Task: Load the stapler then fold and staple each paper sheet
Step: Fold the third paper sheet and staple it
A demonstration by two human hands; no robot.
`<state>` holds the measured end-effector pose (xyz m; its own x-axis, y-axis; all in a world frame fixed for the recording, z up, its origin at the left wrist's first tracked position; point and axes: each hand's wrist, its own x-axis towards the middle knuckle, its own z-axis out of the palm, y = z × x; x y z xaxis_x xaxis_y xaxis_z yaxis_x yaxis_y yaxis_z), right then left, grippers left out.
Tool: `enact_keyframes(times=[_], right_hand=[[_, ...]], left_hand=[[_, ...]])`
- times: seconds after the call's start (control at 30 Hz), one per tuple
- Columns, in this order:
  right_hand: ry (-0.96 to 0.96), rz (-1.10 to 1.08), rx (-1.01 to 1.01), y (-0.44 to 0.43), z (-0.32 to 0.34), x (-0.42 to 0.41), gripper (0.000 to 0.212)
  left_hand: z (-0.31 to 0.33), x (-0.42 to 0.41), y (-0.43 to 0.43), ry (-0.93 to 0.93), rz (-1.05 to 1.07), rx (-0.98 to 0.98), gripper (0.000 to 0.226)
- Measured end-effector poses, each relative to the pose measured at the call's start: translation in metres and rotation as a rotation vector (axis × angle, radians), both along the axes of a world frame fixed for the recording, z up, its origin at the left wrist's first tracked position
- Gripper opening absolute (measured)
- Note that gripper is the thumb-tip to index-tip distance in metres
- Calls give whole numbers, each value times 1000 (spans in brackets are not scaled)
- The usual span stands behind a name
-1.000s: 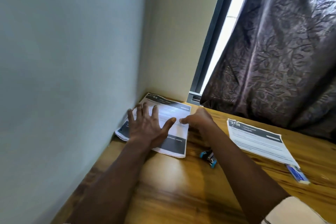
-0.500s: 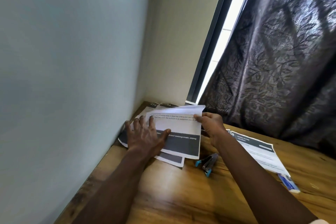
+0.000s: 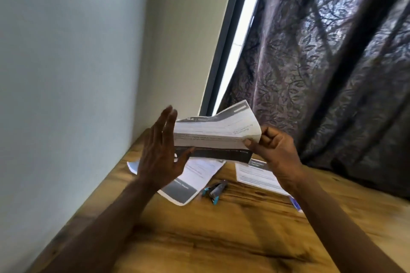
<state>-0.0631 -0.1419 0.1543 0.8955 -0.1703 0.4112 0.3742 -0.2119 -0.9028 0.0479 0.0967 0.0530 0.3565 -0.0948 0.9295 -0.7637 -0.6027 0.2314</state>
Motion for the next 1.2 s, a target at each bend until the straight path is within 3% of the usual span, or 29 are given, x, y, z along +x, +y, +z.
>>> enact_keyframes(times=[0.13,0.2,0.27,0.4,0.5,0.53,0.67,0.87,1.0,1.1,1.2], right_hand=[[-74,-109,-85,-26,-11,-43,20],[-66,-191,-102,-44,-25,-63,17],[-47,-253,-29,-61,-42,-81,14],[-33,-146,447,-78,-66,-118,8],[83,-300,492,-94,-93,-126,10],[149,-379,453,-100,-103,-125,10],[364,-499,162,-115,-126,-126,45],[361,-548,-391,-106,-138,-118,41],[328,-575,-771,-91,-138,-107,41],[325,-446,-855,-76,-132,-91,47],[418,-314,-866,-61,-136,-70,57]], left_hand=[[6,-26,-12,-190,7,107,31],[2,-40,-23,-240,-76,178,16],[-4,-55,-38,-233,-183,288,21],[-20,-75,-69,-217,-321,558,25],[-29,-79,-82,-189,-363,733,30],[-30,-80,-85,-165,-372,784,33],[-31,-81,-86,29,-430,866,33],[-29,-76,-84,229,-491,893,55],[-32,-77,-85,319,-498,856,54],[-34,-76,-89,321,-476,881,43],[-36,-72,-92,322,-427,940,56]])
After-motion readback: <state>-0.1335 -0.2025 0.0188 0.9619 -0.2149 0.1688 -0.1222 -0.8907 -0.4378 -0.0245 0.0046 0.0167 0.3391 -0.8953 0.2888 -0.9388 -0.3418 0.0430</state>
